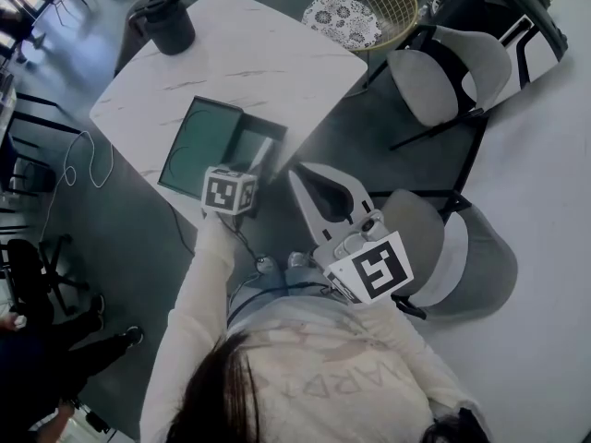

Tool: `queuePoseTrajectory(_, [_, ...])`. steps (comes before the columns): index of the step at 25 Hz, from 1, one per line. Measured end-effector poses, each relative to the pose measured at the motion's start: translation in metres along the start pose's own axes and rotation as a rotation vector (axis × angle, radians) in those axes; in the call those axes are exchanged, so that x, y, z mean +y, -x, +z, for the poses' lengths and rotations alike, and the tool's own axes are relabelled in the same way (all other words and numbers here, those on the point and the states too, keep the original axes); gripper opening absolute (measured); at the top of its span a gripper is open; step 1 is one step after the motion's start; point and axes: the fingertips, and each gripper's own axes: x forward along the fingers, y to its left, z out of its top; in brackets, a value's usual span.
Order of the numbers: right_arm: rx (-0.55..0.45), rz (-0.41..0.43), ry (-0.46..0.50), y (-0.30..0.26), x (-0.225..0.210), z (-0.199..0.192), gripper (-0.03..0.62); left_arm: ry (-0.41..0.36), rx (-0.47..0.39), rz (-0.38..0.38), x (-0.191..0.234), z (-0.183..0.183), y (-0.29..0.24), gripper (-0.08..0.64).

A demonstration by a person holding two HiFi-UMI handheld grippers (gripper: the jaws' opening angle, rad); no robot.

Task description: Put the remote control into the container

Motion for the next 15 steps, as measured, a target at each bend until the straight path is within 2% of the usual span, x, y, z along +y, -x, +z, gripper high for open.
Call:
queuePoseTrajectory(8, [0.001,-0.006,0.004,-0.001,0.002,0.0,0.017,0.178,0.044,-0.128,0.006,0.001,-0.004,0.084])
queuePoseTrajectory(15, [0.006,-0.011,0.008,-0.003,0.002,0.0,0.017,0.255,0.077,-0.116,0.014,-0.001,-0.005,0.086])
